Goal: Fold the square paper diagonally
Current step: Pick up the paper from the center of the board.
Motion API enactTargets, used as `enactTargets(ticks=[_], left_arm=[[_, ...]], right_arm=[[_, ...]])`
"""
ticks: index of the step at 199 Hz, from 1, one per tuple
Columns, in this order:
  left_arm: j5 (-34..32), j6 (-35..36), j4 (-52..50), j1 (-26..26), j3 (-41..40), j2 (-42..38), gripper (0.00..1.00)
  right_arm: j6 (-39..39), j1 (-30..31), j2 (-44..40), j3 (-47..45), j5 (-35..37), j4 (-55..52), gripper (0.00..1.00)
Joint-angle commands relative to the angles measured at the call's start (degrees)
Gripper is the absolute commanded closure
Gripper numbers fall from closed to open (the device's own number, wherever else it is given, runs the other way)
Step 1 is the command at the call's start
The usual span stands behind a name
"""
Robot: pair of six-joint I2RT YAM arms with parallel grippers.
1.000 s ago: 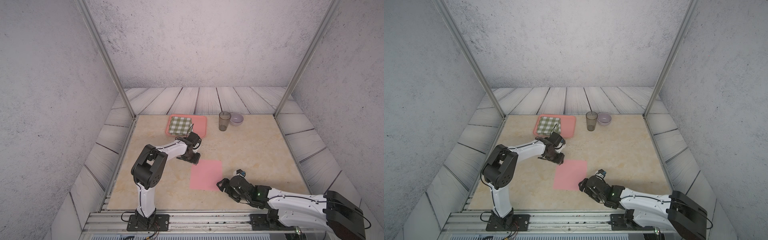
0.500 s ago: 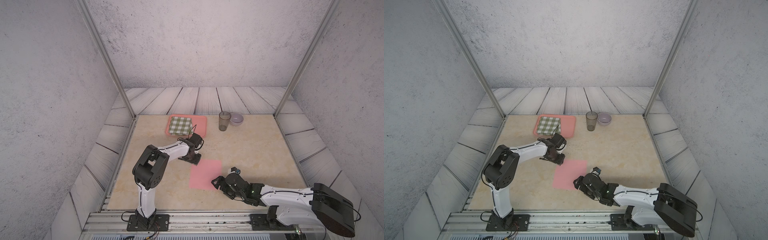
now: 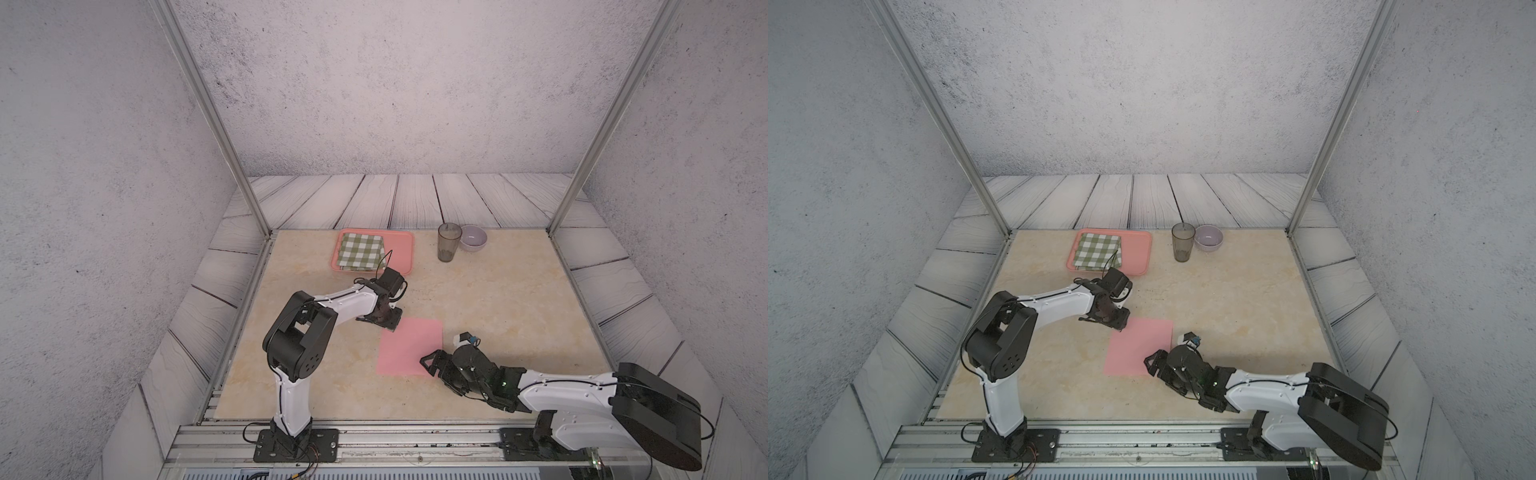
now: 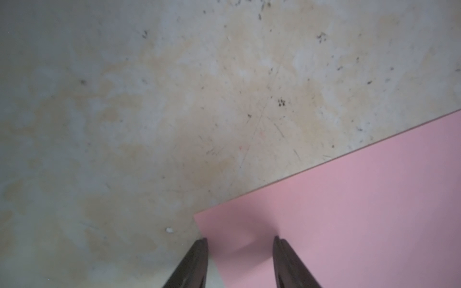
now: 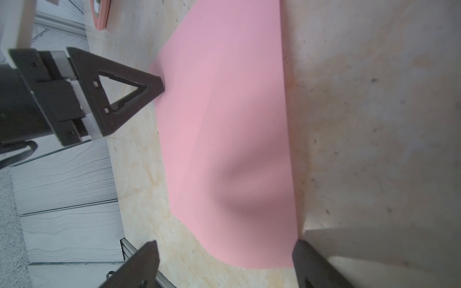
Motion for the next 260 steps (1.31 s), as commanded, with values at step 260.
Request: enactTargets(ticks=[260], left_arm=[[2.1,-3.1,-2.3,-1.2,-4.6,7.6,0.53]], right_arm=[[1.4,-3.8,6.0,2.6,-8.8,-9.1,0.11]])
